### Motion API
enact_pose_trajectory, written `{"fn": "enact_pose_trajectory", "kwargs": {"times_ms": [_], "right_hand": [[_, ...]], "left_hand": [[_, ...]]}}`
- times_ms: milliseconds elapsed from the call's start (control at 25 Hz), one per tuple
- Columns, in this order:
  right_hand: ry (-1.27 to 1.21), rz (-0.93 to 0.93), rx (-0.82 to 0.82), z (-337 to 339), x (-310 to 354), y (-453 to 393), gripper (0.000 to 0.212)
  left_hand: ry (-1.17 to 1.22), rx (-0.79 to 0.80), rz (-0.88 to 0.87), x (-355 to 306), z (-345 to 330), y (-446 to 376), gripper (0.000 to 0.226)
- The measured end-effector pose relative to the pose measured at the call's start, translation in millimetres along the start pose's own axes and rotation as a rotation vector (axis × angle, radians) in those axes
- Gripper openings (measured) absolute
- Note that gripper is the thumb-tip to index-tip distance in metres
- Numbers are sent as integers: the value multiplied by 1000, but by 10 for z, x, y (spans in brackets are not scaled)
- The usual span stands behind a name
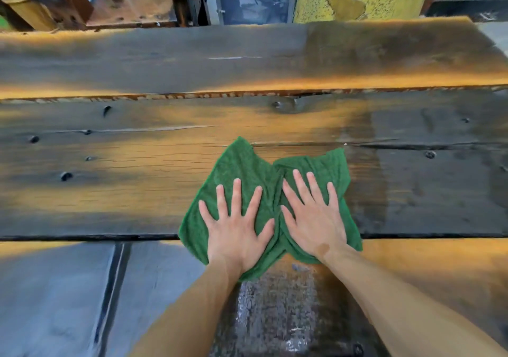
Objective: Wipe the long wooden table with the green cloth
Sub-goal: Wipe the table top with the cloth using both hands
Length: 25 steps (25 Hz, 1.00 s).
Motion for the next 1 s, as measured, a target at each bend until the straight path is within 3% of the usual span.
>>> {"fn": "enact_pose_trajectory", "kwargs": {"times_ms": [160, 400, 560, 840, 1000], "right_hand": [[4, -22, -17, -134, 41, 743, 69], [-23, -78, 66, -314, -35, 1953, 74], [-30, -105, 16, -407, -53, 2880, 76], [-5, -146, 72, -551, -206, 3593, 79], [-51, -256, 128, -603, -373, 3807, 92]], "left_hand": [[-16, -70, -22, -39, -168, 771, 74], [21, -53, 44, 41, -444, 2046, 71], [18, -28, 62, 3, -606, 2779, 75], [121, 45, 103, -312, -757, 3532, 75], [156, 48, 128, -418, -753, 3563, 75]]}}
Point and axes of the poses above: each hand's wrist, its own y-axis away from the middle knuckle, its own z-axis out of the back of the hand, x = y × z, the point moved 8 cm from there along -y, towards the middle knuckle, and after that the axes turned 8 degrees about -z, right-handed, at the moved point
